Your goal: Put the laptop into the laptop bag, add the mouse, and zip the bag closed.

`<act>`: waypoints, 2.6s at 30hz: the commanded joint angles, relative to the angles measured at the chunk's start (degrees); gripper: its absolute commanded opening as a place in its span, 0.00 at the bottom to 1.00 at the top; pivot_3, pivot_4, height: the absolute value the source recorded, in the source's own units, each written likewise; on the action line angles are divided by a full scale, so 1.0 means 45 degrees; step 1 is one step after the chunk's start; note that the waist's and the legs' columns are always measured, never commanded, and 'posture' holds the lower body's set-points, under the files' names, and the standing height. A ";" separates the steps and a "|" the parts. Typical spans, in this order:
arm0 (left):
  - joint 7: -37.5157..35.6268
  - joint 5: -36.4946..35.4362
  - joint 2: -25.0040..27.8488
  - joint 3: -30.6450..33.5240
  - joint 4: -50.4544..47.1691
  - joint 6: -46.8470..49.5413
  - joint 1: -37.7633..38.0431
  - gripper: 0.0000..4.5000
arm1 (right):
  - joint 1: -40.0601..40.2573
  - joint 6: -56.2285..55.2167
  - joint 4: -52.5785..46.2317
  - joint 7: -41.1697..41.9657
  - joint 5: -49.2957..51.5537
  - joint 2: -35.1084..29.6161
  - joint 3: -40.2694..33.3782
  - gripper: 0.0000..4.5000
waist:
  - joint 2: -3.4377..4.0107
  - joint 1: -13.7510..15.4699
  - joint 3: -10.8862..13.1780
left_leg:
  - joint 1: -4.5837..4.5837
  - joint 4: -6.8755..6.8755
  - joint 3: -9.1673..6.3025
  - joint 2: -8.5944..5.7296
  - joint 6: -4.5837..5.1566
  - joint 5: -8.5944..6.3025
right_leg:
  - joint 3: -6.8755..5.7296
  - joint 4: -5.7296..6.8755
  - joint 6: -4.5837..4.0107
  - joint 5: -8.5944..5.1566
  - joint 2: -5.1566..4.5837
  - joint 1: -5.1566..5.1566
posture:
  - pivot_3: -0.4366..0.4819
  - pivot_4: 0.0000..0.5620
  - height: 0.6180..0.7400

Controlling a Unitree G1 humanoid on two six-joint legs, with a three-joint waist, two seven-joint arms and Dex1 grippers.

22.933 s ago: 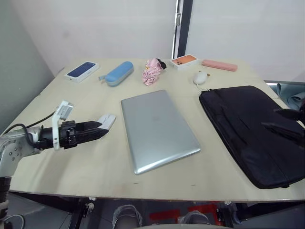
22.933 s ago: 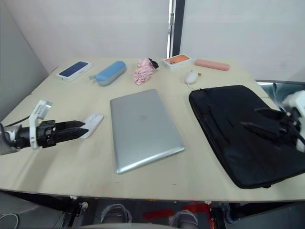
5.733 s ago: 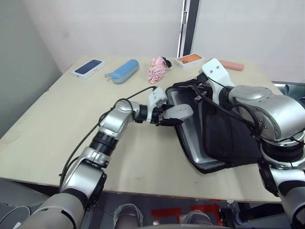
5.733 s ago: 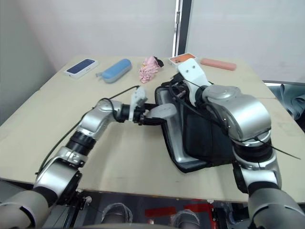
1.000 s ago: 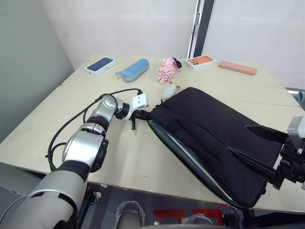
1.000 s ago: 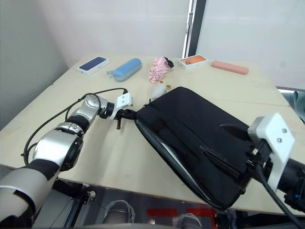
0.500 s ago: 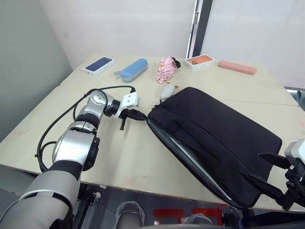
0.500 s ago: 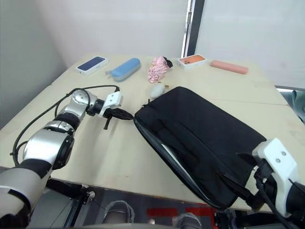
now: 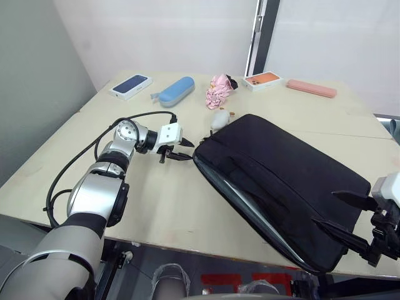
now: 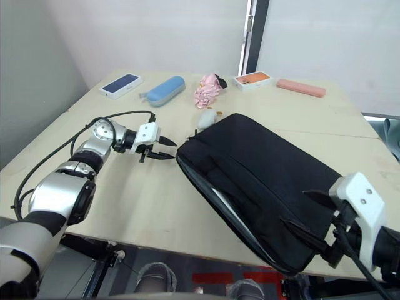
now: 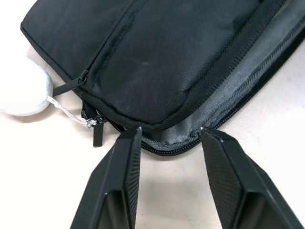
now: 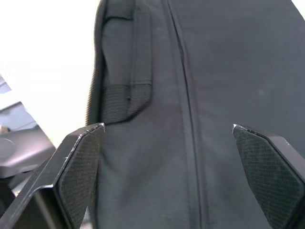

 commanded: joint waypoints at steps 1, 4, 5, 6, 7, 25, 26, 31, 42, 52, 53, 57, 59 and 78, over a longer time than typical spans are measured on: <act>0.0575 0.0016 -0.0244 0.0047 -0.0108 -0.0438 -0.0172 0.48 | -0.0020 -0.0478 -0.0825 -0.0203 0.1587 -0.0184 -0.0992 1.00 | -0.0001 0.0003 0.0000 | 0.0000 0.0003 0.0000 -0.0001 0.0001 0.0000 | 0.0002 0.0000 0.0001 0.0000 -0.0001 0.0001 | 0.48 0.27 1.00; 0.1242 0.0402 -0.0472 -0.0193 0.0003 -0.0569 -0.0213 0.48 | -0.0211 -0.1020 -0.1131 -0.0765 0.3250 -0.0843 -0.1688 1.00 | 0.0000 0.0001 0.0000 | 0.0000 0.0012 0.0002 -0.0004 0.0005 0.0000 | 0.0004 0.0007 0.0003 0.0002 -0.0006 0.0001 | 0.48 0.27 1.00; 0.1426 0.0525 -0.0523 -0.0270 0.0039 -0.0563 -0.0231 0.48 | -0.0220 -0.1068 -0.1142 -0.0951 0.3530 -0.1059 -0.1838 1.00 | 0.0000 0.0003 0.0000 | 0.0003 0.0012 0.0001 -0.0001 0.0005 0.0000 | 0.0003 0.0009 0.0003 0.0002 -0.0004 0.0004 | 0.48 0.27 1.00; 0.1512 0.0580 -0.0578 -0.0327 0.0073 -0.0511 -0.0255 0.48 | -0.0220 -0.1110 -0.1142 -0.1108 0.3780 -0.1270 -0.1966 1.00 | 0.0000 0.0003 0.0000 | 0.0003 0.0014 0.0002 -0.0002 0.0006 0.0001 | 0.0004 0.0011 0.0003 0.0002 -0.0004 0.0004 | 0.48 0.27 1.00; 0.1644 0.0637 -0.0649 -0.0358 0.0108 -0.0435 -0.0291 0.48 | -0.0243 -0.1163 -0.1142 -0.1292 0.4038 -0.1471 -0.2067 1.00 | -0.0001 0.0009 0.0001 | 0.0003 0.0015 0.0001 -0.0002 0.0006 0.0001 | 0.0003 0.0011 0.0003 0.0002 -0.0003 0.0004 | 0.48 0.27 1.00; 0.0837 -0.0012 -0.1000 0.0378 0.0225 0.0350 -0.0499 0.01 | 0.0008 -0.1005 -0.1142 -0.2488 0.5488 -0.2090 -0.3405 1.00 | -0.0004 0.0110 0.0004 | -0.0014 0.0005 -0.0003 -0.0006 0.0009 0.0000 | -0.0006 -0.0010 0.0003 0.0000 -0.0008 -0.0003 | 0.48 0.27 1.00; 0.0791 -0.0062 -0.0937 0.0413 0.0209 0.0435 -0.0537 0.01 | 0.0096 -0.0974 -0.1142 -0.2436 0.5331 -0.1985 -0.3391 1.00 | -0.0004 0.0108 0.0004 | -0.0019 0.0005 -0.0003 -0.0006 0.0009 0.0000 | -0.0008 -0.0014 0.0003 0.0000 -0.0007 -0.0005 | 0.48 0.27 1.00; 0.0272 -0.0065 -0.0457 0.0373 0.0113 0.0881 -0.0631 0.01 | 0.0942 -0.0289 -0.0777 -0.2261 0.2682 -0.1209 -0.2496 1.00 | -0.0005 0.0056 0.0005 | -0.0025 -0.0004 -0.0003 -0.0005 0.0010 -0.0003 | -0.0013 -0.0031 0.0004 0.0000 -0.0007 -0.0007 | 0.48 0.27 1.00; -0.0282 -0.0472 0.0413 0.0586 -0.0456 0.0245 -0.0103 0.01 | 0.3493 -0.1635 -0.0576 0.0007 -0.4685 0.1608 0.2402 1.00 | 0.0000 -0.0177 0.0011 | -0.0013 -0.0042 0.0005 -0.0002 -0.0007 -0.0009 | -0.0010 -0.0054 0.0009 0.0000 -0.0002 -0.0012 | 0.48 0.27 1.00; -0.0790 -0.1286 0.0459 0.0808 -0.1163 0.0728 0.0304 0.01 | 0.2651 -0.1739 -0.0761 -0.0455 -0.7946 0.1439 0.6843 1.00 | 0.0002 -0.0191 0.0013 | 0.0003 -0.0041 0.0005 -0.0002 -0.0016 -0.0007 | 0.0001 -0.0042 0.0099 0.0052 0.0005 -0.0003 | 0.48 0.27 1.00; -0.0778 -0.1320 0.0459 0.0802 -0.1210 0.0736 0.0325 0.01 | 0.2469 -0.1790 -0.0570 -0.0527 -0.8264 0.1403 0.7162 1.00 | 0.0002 -0.0193 0.0013 | 0.0009 -0.0041 0.0004 -0.0002 -0.0017 -0.0008 | 0.0001 -0.0041 0.0098 0.0051 0.0005 -0.0001 | 0.48 0.27 1.00; -0.0882 -0.1474 0.0444 0.0792 -0.1389 0.0848 0.0400 0.01 | 0.1448 -0.1682 0.0086 -0.0780 -0.9068 0.1328 0.7876 1.00 | 0.0000 -0.0221 0.0012 | 0.0019 -0.0038 0.0008 -0.0001 -0.0018 -0.0007 | 0.0008 -0.0034 0.0099 0.0053 0.0007 0.0005 | 0.48 0.27 1.00; -0.0947 -0.1516 0.0443 0.0794 -0.1483 0.0882 0.0427 0.01 | 0.1000 -0.1573 0.0198 -0.0769 -0.9149 0.1362 0.8032 1.00 | 0.0000 -0.0233 0.0012 | 0.0029 -0.0032 0.0013 -0.0002 -0.0018 -0.0006 | 0.0018 -0.0025 0.0096 0.0053 0.0007 0.0009 | 0.48 0.27 1.00; -0.1284 -0.1838 0.0719 0.0668 -0.2012 0.1212 0.0739 0.00 | -0.0426 -0.0025 -0.1141 0.0019 -0.5547 0.1432 0.5283 0.37 | 0.0001 -0.0315 0.0012 | 0.0044 0.0001 0.0019 0.0004 -0.0011 -0.0004 | 0.0033 0.0030 0.0002 0.0010 0.0012 0.0009 | 0.48 0.27 1.00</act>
